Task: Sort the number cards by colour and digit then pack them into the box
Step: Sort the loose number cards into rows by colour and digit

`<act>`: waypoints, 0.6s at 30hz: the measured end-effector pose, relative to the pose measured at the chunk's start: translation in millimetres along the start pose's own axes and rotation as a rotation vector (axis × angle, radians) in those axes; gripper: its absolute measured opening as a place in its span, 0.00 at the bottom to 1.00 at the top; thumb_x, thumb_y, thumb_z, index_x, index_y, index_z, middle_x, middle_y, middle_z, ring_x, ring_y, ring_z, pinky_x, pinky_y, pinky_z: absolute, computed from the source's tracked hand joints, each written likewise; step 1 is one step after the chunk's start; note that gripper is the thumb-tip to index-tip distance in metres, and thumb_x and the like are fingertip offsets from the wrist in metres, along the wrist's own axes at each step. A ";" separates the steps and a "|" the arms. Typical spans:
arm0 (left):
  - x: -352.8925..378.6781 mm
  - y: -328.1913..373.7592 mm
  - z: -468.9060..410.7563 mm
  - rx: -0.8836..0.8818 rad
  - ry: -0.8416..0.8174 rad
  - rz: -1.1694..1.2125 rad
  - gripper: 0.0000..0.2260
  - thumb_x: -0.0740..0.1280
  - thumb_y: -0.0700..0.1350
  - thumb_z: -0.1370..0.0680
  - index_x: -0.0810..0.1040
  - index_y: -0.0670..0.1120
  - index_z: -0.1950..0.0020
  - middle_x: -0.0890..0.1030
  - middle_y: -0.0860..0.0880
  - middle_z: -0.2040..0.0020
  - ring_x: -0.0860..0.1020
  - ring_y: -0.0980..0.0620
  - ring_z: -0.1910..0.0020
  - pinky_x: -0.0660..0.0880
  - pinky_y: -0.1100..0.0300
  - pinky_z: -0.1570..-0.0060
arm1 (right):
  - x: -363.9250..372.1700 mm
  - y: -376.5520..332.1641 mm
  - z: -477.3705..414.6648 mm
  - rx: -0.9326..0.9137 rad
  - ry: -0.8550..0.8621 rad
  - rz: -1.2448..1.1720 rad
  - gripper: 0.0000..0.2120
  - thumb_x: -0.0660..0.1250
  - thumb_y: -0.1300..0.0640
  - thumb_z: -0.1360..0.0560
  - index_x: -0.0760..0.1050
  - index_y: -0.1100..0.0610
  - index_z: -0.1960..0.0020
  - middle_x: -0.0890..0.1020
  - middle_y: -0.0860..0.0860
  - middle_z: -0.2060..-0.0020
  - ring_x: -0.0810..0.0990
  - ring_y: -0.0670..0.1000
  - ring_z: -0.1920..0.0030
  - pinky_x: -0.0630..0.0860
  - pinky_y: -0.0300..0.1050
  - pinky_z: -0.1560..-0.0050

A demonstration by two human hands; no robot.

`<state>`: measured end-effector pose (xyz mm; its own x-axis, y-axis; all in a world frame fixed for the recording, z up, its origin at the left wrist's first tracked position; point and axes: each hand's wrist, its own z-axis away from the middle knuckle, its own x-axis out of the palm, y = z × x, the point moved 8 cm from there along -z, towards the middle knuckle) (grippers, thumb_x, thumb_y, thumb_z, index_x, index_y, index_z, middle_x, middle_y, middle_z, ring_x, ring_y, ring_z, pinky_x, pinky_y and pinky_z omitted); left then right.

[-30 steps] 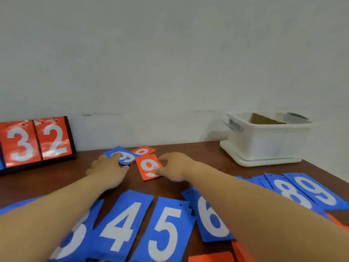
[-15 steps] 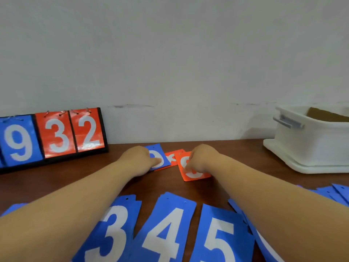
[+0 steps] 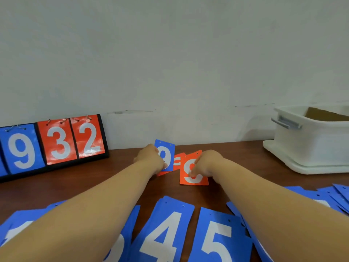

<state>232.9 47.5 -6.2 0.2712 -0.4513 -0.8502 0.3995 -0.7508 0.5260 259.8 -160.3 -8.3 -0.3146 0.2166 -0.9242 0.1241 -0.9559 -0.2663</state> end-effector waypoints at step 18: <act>-62.1 29.0 87.8 0.204 0.162 0.521 0.14 0.67 0.35 0.21 0.84 0.49 0.40 0.81 0.47 0.39 0.82 0.48 0.52 0.77 0.63 0.66 | -59.9 55.4 98.2 -0.239 0.373 -0.740 0.18 0.65 0.72 0.27 0.82 0.53 0.46 0.84 0.53 0.45 0.83 0.52 0.48 0.80 0.42 0.47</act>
<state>150.7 11.4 59.9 0.5234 -0.7188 -0.4575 0.0051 -0.5343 0.8453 193.1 -245.7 59.2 -0.0680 0.8582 -0.5089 0.2175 -0.4850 -0.8470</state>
